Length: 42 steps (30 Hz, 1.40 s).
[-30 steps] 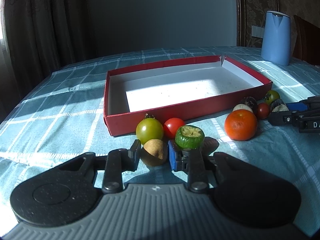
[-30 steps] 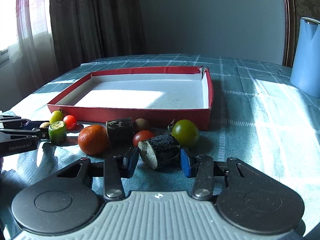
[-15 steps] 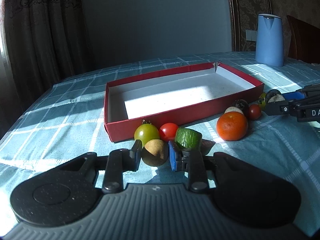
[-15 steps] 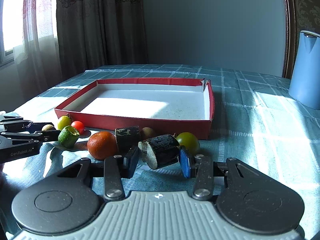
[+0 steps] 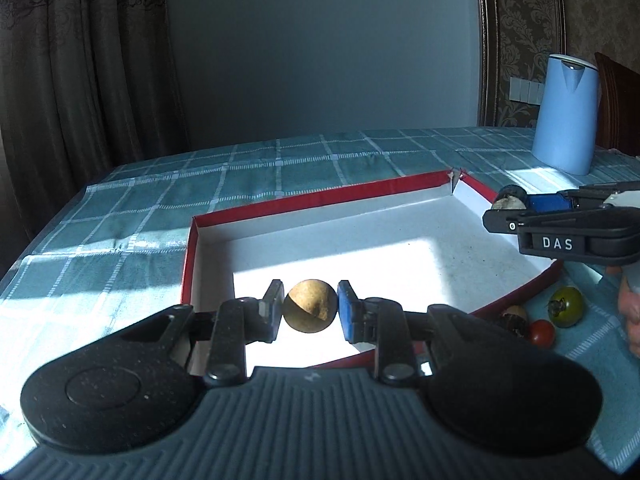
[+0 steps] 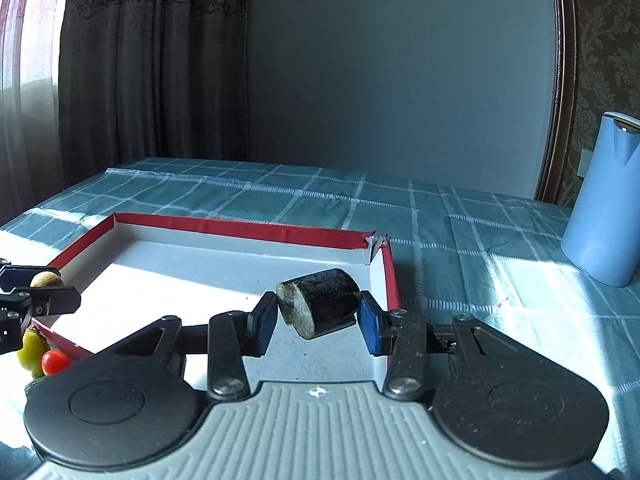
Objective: Organize fruits
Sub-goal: 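Release the potato into the box with the left tool while the right tool drops the eggplant slice, then move both tools back out of the box toward the remaining produce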
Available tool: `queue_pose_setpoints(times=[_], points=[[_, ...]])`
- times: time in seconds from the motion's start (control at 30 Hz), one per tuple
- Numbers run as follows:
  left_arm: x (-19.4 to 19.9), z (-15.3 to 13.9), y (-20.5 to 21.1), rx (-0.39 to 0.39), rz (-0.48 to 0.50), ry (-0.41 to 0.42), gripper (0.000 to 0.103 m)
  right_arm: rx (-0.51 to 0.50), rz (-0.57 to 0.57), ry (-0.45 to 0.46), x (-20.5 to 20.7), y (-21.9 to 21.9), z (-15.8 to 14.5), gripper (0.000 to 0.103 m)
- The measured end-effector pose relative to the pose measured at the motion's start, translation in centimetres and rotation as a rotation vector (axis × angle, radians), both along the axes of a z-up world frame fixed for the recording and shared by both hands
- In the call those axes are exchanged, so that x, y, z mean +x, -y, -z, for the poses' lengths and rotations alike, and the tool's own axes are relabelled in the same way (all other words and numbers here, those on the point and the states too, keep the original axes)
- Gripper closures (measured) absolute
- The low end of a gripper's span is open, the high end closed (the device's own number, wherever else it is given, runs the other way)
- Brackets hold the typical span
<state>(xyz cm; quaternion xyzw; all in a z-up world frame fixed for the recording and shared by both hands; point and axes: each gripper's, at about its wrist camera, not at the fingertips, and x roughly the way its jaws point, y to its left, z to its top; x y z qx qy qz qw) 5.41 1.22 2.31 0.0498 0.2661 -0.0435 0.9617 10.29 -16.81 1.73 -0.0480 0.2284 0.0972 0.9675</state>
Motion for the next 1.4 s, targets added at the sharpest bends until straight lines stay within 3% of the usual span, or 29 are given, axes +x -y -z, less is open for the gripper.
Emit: queue_pose_setpoints(times=[0.2, 0.33, 0.4, 0.47, 0.53, 0.73, 0.83, 1.03, 1.17, 1.4], points=[[5.5, 1.3, -0.8, -0.023, -0.069, -0.115, 0.078, 0.016, 0.031, -0.104, 4.4, 0.8, 1.4, 0.061], [6.8, 2.1, -0.9, -0.020, -0.083, -0.155, 0.076, 0.027, 0.014, -0.157, 5.7, 1.1, 2.0, 0.060], [6.6, 2.1, -0.9, -0.012, -0.088, -0.144, 0.066, 0.028, 0.024, -0.149, 5.8, 1.0, 2.1, 0.060], [6.3, 2.0, -0.7, -0.008, -0.084, -0.126, 0.038, 0.019, 0.015, -0.145, 5.7, 0.8, 2.1, 0.058], [5.9, 1.8, -0.5, 0.004, -0.074, -0.097, 0.032, 0.026, 0.016, -0.144, 5.5, 0.9, 2.1, 0.052], [5.4, 2.0, 0.3, 0.056, -0.060, -0.071, 0.032, 0.049, 0.015, -0.120, 4.9, 1.2, 1.9, 0.043], [4.6, 1.7, 0.3, 0.071, -0.077, -0.026, 0.025, 0.069, 0.011, -0.102, 4.4, 1.4, 1.9, 0.042], [2.1, 0.9, -1.1, 0.017, -0.080, 0.043, 0.019, 0.170, 0.040, -0.010, 1.8, 3.6, 0.9, 0.042], [-0.4, 0.8, -2.3, -0.045, -0.060, 0.048, 0.017, 0.166, 0.101, 0.053, 0.1, 5.1, 0.5, 0.041], [-5.0, 2.0, -3.8, -0.023, -0.042, 0.040, 0.014, 0.235, 0.141, -0.006, -1.4, 6.8, 1.3, 0.041]])
